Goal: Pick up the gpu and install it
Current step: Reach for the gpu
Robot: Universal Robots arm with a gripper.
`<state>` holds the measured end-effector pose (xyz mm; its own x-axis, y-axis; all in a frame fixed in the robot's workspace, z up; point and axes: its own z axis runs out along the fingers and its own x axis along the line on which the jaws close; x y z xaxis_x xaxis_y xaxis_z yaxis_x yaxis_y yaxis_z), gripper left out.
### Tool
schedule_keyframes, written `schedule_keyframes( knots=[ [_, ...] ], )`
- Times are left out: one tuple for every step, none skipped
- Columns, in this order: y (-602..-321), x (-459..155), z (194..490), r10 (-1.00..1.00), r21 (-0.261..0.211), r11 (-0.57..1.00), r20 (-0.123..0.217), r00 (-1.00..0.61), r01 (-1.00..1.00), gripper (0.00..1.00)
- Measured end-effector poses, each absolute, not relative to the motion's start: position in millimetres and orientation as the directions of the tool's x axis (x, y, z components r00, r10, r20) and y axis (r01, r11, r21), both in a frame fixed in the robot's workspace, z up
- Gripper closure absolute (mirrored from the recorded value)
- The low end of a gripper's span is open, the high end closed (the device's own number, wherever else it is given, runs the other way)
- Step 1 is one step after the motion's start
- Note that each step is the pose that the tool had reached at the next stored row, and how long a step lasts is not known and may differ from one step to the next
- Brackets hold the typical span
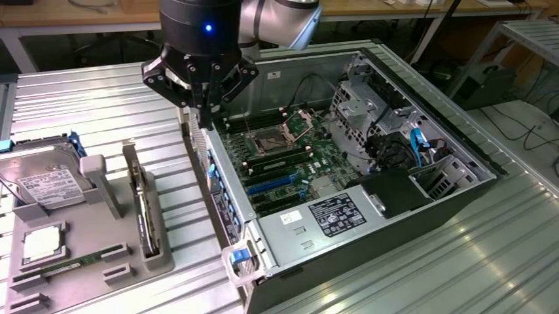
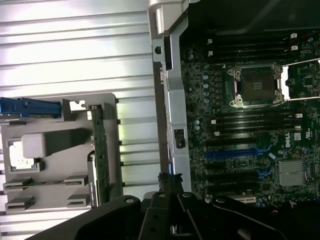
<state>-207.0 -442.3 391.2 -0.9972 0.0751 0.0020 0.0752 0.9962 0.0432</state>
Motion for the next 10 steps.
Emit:
schedule_keyframes(
  knots=[
    [-444,-209,391,0.075,0.043,0.996,0.001,-0.997,0.075,0.89],
    [-446,-211,391,0.075,0.043,0.996,0.001,-0.997,0.075,0.89],
    [-447,-212,391,0.075,0.044,0.996,0.001,-0.997,0.075,0.89],
    [-449,-214,391,0.075,0.044,0.996,0.001,-0.997,0.075,0.89],
    [-451,-215,391,0.075,0.045,0.996,0.001,-0.997,0.075,0.89],
    [-453,-216,391,0.074,0.046,0.996,0.001,-0.997,0.074,0.89],
    [-455,-218,391,0.072,0.047,0.996,0.001,-0.997,0.071,0.89],
    [-457,-219,391,0.067,0.048,0.997,0.001,-0.998,0.067,0.89],
    [-458,-220,391,0.059,0.049,0.997,0.001,-0.998,0.059,0.89],
    [-460,-221,390,0.050,0.050,0.997,0.001,-0.999,0.050,0.89]
  ],
)
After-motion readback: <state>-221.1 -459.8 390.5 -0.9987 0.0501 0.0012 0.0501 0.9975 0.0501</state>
